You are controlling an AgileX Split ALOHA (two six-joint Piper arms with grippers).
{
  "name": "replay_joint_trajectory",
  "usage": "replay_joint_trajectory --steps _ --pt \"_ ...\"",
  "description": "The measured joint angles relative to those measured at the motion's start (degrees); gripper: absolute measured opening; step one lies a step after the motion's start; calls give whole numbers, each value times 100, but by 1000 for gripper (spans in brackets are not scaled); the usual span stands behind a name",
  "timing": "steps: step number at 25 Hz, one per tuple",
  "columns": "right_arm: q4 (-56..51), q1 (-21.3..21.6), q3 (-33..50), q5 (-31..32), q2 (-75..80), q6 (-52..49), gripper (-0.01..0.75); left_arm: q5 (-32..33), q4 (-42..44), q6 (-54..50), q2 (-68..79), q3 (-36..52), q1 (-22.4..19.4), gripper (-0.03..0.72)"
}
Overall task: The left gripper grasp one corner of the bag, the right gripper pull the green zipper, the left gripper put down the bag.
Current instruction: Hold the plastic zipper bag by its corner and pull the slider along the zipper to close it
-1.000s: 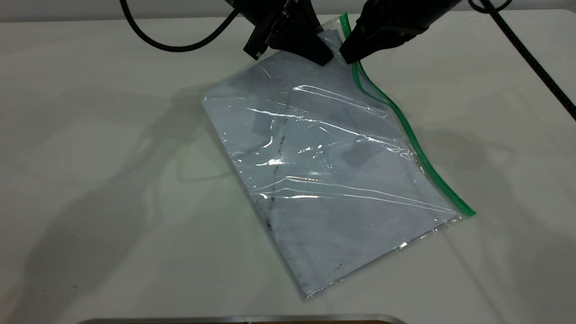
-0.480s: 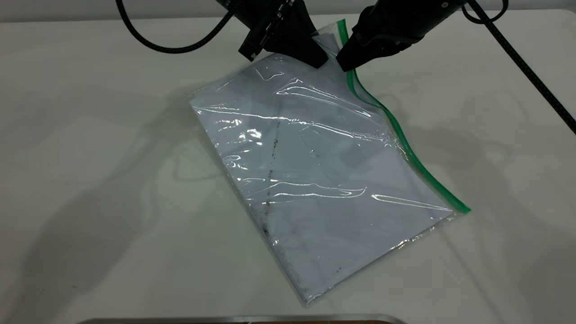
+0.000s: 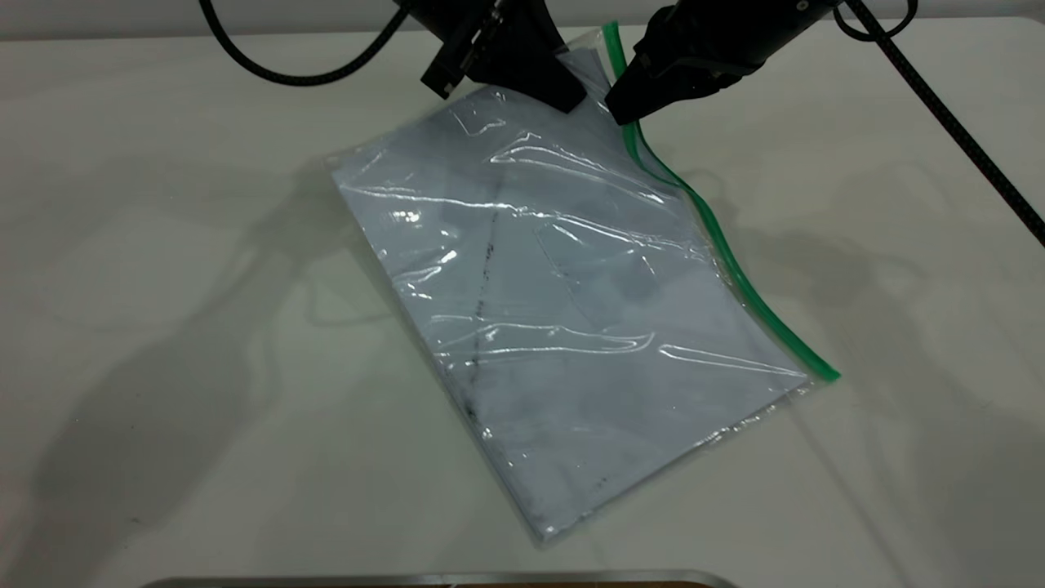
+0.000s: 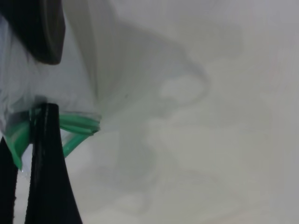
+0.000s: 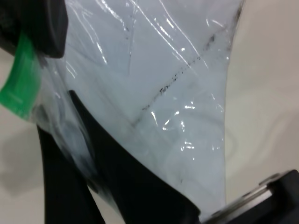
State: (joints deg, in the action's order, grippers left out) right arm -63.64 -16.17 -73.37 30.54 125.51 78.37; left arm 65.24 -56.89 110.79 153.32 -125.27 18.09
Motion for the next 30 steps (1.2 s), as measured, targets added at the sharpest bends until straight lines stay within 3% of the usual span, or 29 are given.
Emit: replay_joint_trajectory --steps 22,30 --pt "837 13 44 -136 68 -288 66 79 -23 -123 -110 -2 -263 55" --pt "1925 17 49 72 72 -1124 71 74 5 -214 -135 -6 -408 55"
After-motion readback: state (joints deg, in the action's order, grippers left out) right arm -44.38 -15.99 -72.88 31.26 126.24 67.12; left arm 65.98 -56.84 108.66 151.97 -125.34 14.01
